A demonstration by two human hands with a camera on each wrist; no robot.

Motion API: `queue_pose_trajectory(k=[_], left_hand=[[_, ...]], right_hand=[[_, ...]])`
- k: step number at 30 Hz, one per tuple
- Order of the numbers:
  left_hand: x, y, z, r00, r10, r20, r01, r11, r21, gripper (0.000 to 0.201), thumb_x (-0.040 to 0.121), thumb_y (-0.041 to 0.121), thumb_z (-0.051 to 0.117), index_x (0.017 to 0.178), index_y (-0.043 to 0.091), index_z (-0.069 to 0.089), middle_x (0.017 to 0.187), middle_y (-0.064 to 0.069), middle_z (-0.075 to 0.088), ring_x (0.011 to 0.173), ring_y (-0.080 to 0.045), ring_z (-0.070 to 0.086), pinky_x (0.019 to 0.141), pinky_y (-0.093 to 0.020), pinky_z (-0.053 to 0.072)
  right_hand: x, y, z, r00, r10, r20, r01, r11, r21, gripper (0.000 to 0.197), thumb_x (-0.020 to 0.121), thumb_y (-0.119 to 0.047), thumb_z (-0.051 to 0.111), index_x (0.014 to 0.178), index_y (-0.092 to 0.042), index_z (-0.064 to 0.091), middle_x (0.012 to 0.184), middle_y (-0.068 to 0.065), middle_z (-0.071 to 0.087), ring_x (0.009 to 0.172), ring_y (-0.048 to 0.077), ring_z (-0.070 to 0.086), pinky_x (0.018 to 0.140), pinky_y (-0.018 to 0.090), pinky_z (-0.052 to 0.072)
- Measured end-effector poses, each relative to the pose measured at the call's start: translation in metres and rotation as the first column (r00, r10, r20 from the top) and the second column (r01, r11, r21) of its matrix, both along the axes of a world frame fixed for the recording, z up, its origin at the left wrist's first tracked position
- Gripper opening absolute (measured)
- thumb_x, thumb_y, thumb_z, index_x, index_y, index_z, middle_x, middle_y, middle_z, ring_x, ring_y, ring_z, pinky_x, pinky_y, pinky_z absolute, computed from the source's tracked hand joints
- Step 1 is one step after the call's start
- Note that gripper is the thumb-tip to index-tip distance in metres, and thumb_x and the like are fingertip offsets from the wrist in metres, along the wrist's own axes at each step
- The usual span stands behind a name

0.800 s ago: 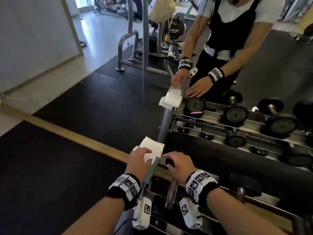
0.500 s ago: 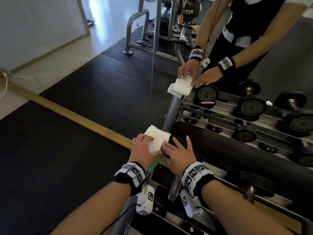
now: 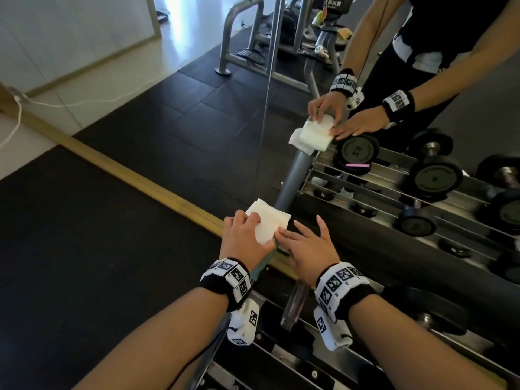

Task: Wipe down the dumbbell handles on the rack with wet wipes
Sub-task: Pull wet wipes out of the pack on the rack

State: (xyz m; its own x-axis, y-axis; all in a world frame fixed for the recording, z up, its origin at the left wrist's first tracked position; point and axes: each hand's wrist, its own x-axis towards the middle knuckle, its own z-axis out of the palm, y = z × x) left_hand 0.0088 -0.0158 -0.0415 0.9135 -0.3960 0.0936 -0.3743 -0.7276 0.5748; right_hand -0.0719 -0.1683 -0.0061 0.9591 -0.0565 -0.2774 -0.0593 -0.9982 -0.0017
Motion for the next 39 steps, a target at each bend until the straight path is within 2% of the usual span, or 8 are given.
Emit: queue_pose_trajectory(k=[7,13,17,21,24,27,31,39], left_hand=[[0.002,-0.001,0.000,0.999,0.028,0.018,-0.028,1.000,0.008,0.050,0.075,0.057,0.067,0.106,0.018,0.067,0.101,0.002,0.056,0.096,-0.022,0.045,0.080,-0.025,0.032],[0.006,0.001,0.012,1.000,-0.021,-0.011,0.021,0.995,0.098,0.046,0.078,0.058,0.064,0.101,0.019,0.072,0.090,0.004,0.062,0.087,-0.020,0.055,0.075,-0.031,0.048],[0.009,0.004,0.025,0.993,0.085,-0.085,-0.091,0.993,-0.077,0.028,0.077,0.047,0.069,0.083,0.020,0.071,0.079,0.008,0.066,0.073,-0.011,0.060,0.069,-0.025,0.049],[0.024,0.028,0.027,0.935,0.153,-0.321,-0.269,0.894,-0.359,0.004,0.090,0.030,0.065,0.092,0.030,0.068,0.082,0.011,0.070,0.072,-0.004,0.066,0.061,-0.010,0.050],[0.031,0.046,0.018,0.970,0.133,-0.205,-0.203,0.907,-0.370,0.036,0.100,0.011,0.046,0.129,0.031,0.056,0.121,0.008,0.063,0.105,-0.004,0.061,0.094,-0.019,0.045],[0.026,0.051,0.005,0.998,-0.008,-0.065,-0.001,0.989,-0.145,0.038,0.099,0.018,0.050,0.133,0.033,0.056,0.157,0.004,0.029,0.141,-0.017,0.028,0.116,-0.029,0.022],[0.013,0.052,-0.011,0.987,-0.038,-0.153,0.051,0.996,0.080,0.097,0.064,0.086,0.057,0.147,0.045,0.026,0.162,0.018,-0.010,0.148,-0.018,-0.003,0.118,-0.047,0.015],[0.015,0.049,-0.030,0.979,-0.035,-0.199,0.048,0.997,0.061,0.106,0.061,0.076,0.073,0.147,0.054,0.016,0.158,0.028,-0.015,0.146,-0.016,-0.005,0.117,-0.052,0.022]], right_hand=[[0.004,-0.005,0.004,1.000,-0.004,-0.004,0.004,0.999,-0.047,0.057,0.097,-0.036,0.040,0.150,-0.046,0.020,0.161,-0.017,0.023,0.153,0.019,0.002,0.113,0.058,-0.024],[0.003,-0.001,-0.001,1.000,0.018,-0.012,-0.019,0.998,-0.066,0.060,0.098,-0.035,0.044,0.151,-0.044,0.019,0.160,-0.016,0.027,0.153,0.022,0.010,0.108,0.057,-0.031],[0.001,0.001,-0.004,1.000,0.024,-0.014,-0.025,0.997,-0.076,0.061,0.097,-0.034,0.046,0.152,-0.041,0.020,0.161,-0.014,0.026,0.152,0.022,0.012,0.105,0.057,-0.033],[0.001,-0.001,-0.003,1.000,0.023,-0.010,-0.023,1.000,-0.008,0.055,0.097,-0.035,0.046,0.149,-0.042,0.027,0.159,-0.014,0.030,0.150,0.022,0.020,0.107,0.057,-0.029],[0.002,-0.001,0.002,0.999,0.014,0.037,-0.015,0.999,0.037,0.040,0.099,-0.037,0.040,0.138,-0.042,0.045,0.148,-0.016,0.046,0.141,0.020,0.037,0.115,0.054,-0.015],[0.012,0.003,0.008,0.988,-0.034,0.152,0.026,0.998,0.054,0.028,0.098,-0.039,0.041,0.114,-0.039,0.063,0.123,-0.017,0.062,0.123,0.015,0.050,0.117,0.044,0.006],[0.034,0.016,0.011,0.977,0.001,0.215,-0.047,0.976,0.212,0.026,0.096,-0.032,0.050,0.122,-0.034,0.057,0.122,-0.009,0.058,0.114,0.016,0.052,0.098,0.034,0.037],[0.060,0.024,0.011,0.979,0.137,0.151,-0.173,0.950,0.258,0.028,0.090,-0.020,0.060,0.115,-0.030,0.066,0.121,-0.006,0.056,0.110,0.017,0.050,0.093,0.034,0.042]])
